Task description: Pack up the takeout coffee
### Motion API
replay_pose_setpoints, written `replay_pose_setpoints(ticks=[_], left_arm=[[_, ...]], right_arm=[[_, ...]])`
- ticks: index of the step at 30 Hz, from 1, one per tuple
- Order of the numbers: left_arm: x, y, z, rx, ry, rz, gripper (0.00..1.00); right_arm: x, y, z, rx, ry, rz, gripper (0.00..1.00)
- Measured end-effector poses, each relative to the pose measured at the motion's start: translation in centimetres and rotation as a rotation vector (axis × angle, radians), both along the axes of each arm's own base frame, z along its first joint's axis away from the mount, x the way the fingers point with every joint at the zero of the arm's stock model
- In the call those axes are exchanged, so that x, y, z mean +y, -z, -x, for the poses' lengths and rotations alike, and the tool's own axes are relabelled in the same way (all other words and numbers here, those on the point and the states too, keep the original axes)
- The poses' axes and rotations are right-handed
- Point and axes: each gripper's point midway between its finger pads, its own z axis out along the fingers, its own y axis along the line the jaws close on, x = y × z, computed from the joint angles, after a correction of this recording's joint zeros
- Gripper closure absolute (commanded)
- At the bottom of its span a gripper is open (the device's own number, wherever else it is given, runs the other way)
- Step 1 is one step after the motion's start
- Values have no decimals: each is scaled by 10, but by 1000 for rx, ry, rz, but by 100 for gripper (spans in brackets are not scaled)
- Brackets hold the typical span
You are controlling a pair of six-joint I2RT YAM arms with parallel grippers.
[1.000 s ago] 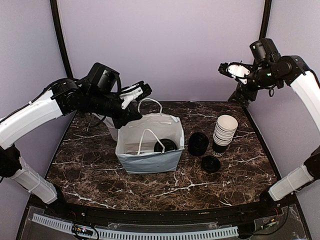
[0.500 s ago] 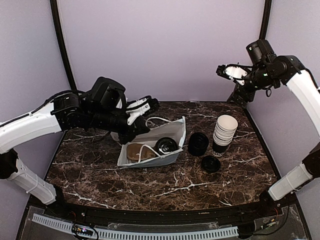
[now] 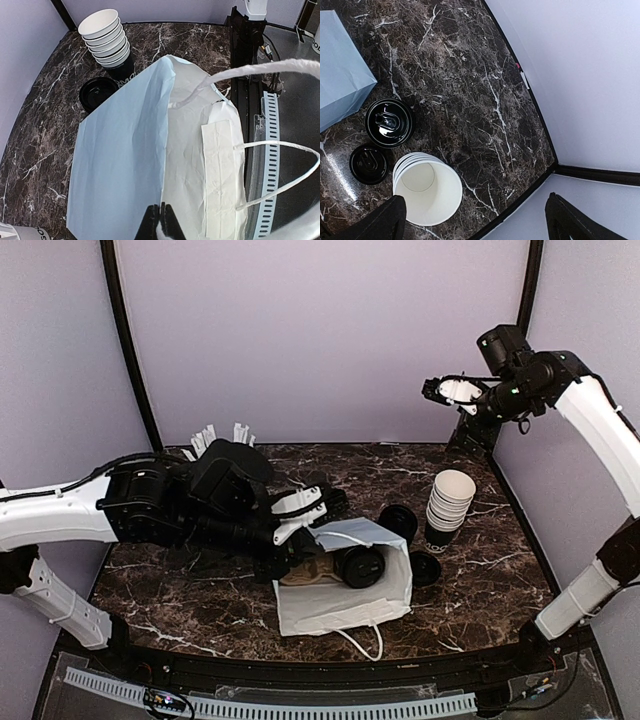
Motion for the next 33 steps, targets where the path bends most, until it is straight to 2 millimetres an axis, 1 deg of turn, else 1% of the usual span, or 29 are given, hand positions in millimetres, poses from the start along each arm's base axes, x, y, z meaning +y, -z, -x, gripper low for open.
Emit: replay_pose_setpoints(ticks=[2, 6, 10, 12, 17, 21, 25, 29, 33], left_arm=[[-1, 0, 2, 3, -2, 2, 100], [0, -2, -3, -11, -23, 4, 100], [-1, -5, -14, -11, -49, 9, 100], [1, -8, -27, 5, -75, 24, 100], [19, -15, -72, 28, -177, 56, 100], [25, -15, -100, 48, -218, 64, 99], [23, -9, -119, 48, -235, 51, 98], [24, 3, -136, 45, -254, 25, 97], [27, 7, -152, 38, -281, 17, 91]], right_arm=[[1, 1, -2, 5, -2, 0, 1], [4, 2, -3, 9, -7, -5, 1], [4, 2, -3, 10, -10, -8, 1], [4, 2, -3, 10, -9, -8, 1], [4, 1, -2, 8, -9, -8, 1], [2, -4, 2, -5, -9, -14, 1], [-1, -8, 7, -18, -8, -18, 1], [-4, -8, 12, -20, -5, -13, 1], [-7, -6, 14, -20, -1, -5, 1]])
